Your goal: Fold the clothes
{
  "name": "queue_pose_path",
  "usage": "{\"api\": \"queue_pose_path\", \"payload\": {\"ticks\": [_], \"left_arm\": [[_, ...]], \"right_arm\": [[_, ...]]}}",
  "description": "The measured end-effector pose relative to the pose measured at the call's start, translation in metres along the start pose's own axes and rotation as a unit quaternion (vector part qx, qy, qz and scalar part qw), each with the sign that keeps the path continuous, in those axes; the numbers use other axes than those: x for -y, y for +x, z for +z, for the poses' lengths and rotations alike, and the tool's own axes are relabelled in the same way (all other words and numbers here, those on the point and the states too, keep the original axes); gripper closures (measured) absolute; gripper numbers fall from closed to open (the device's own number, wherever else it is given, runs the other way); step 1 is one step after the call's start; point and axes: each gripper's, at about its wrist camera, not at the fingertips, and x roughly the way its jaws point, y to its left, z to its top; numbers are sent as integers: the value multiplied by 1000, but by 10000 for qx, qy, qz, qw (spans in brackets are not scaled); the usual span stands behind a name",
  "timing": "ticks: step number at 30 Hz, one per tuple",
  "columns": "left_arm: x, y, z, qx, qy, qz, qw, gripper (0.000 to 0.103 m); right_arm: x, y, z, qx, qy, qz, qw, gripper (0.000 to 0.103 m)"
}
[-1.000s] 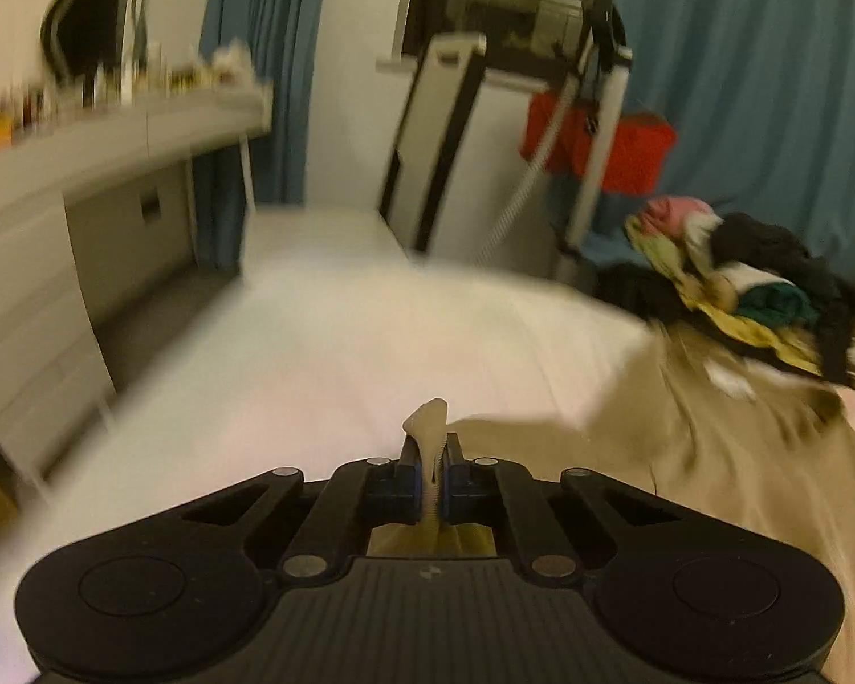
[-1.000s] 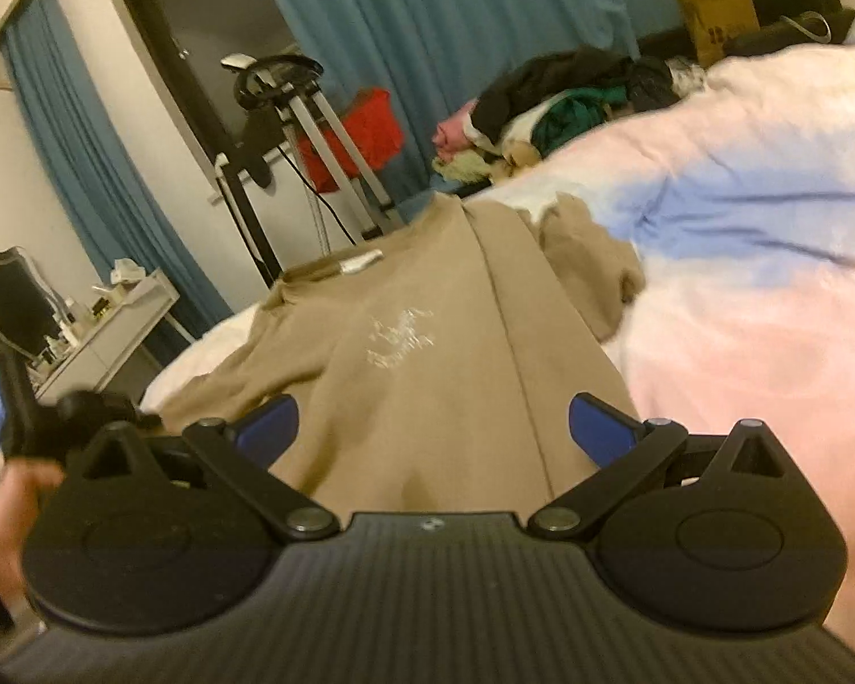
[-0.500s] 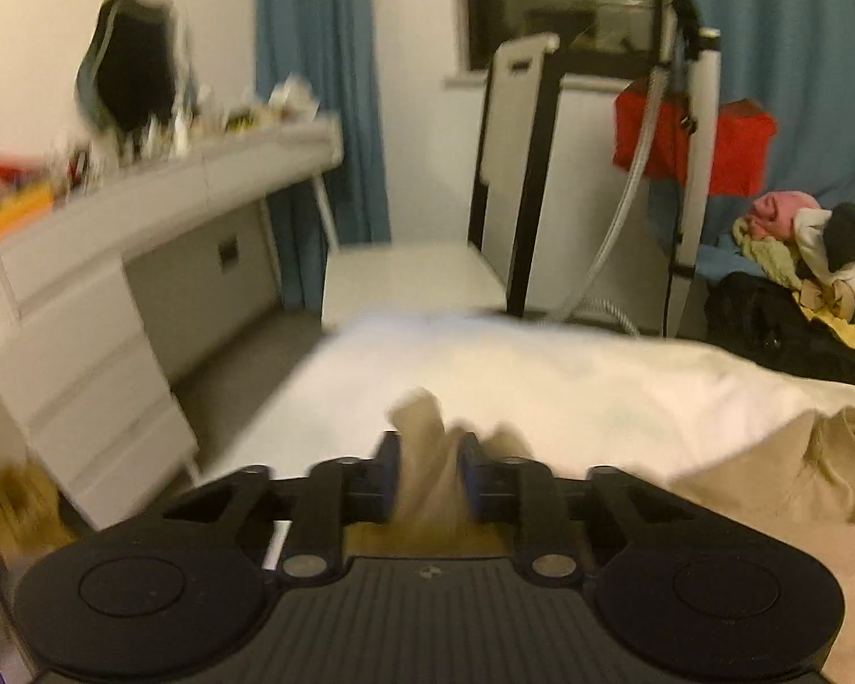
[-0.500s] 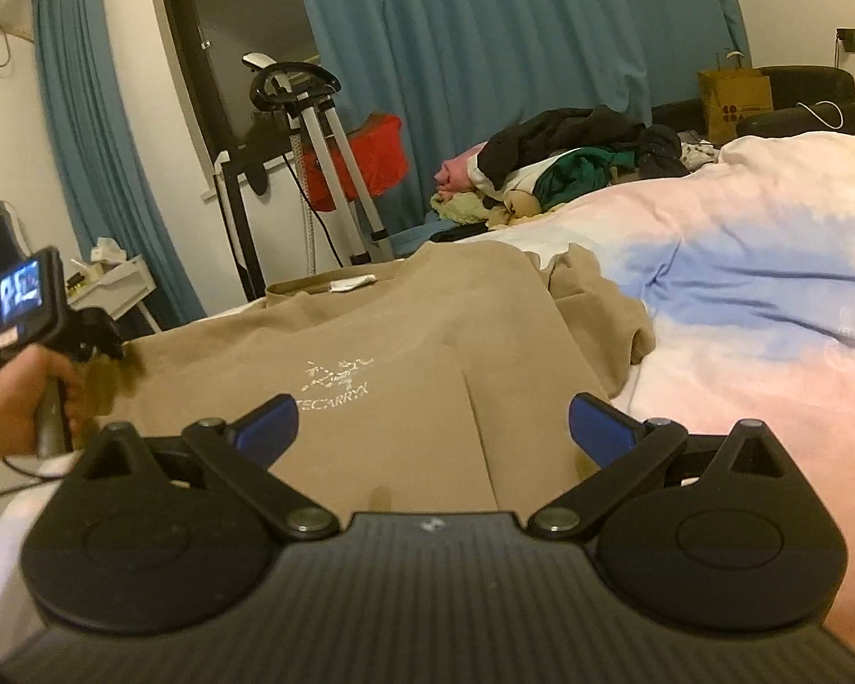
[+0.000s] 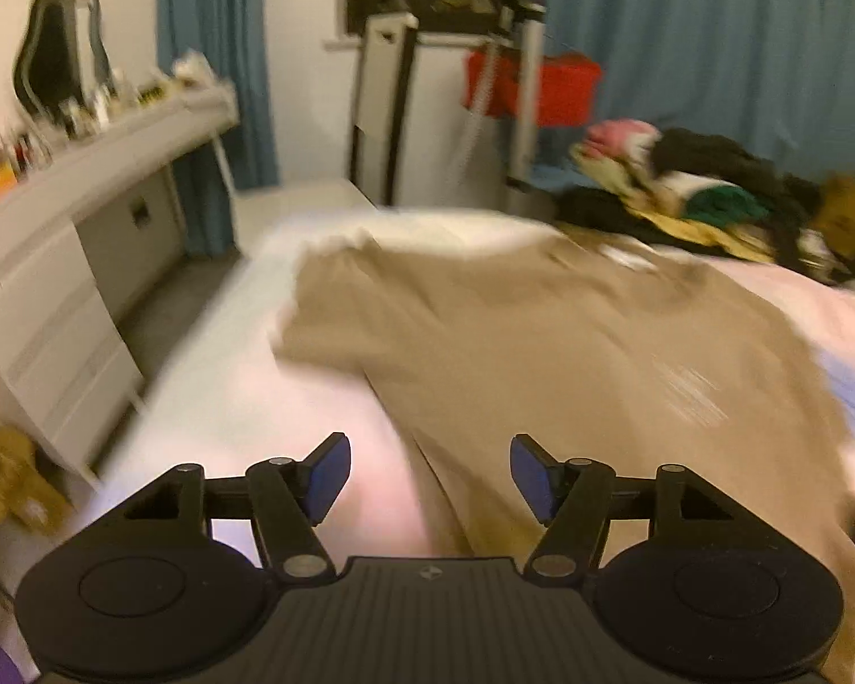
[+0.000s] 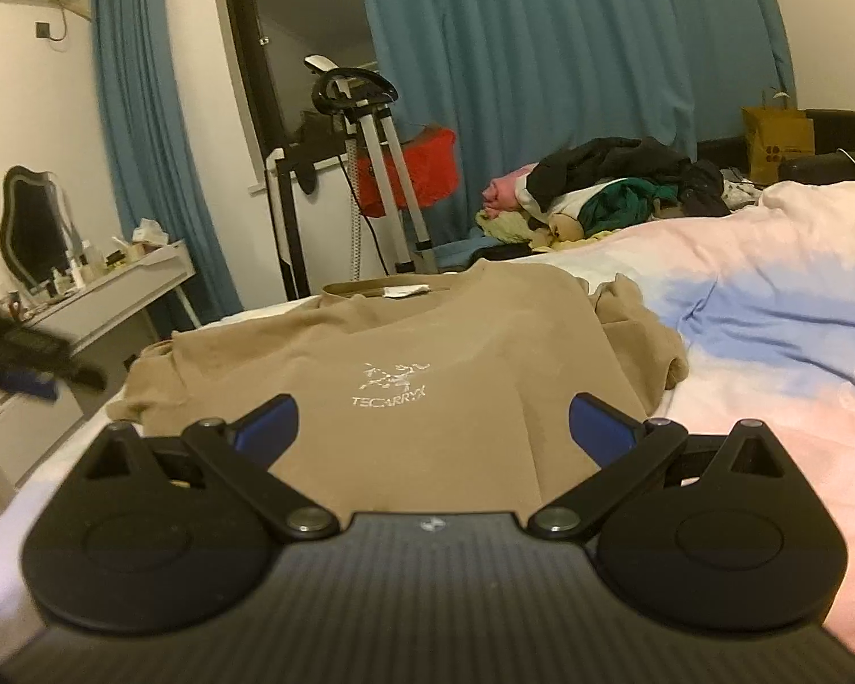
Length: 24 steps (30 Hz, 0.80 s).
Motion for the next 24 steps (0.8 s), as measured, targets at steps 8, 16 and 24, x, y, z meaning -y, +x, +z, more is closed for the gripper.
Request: {"api": "queue_pose_path", "payload": {"ticks": [8, 16, 24], "left_arm": [[48, -66, -120, -871, 15, -1100, 9901, 38], [84, -72, -184, -1323, 802, -994, 9830, 36], [79, -75, -198, -1363, 789, -883, 9836, 91]], "right_arm": [[4, -51, 12, 246, -91, -65, 9996, 0], [9, -97, 8, 130, -245, -189, 9994, 0], [7, -103, 4, 36, -334, -107, 9994, 0]]}}
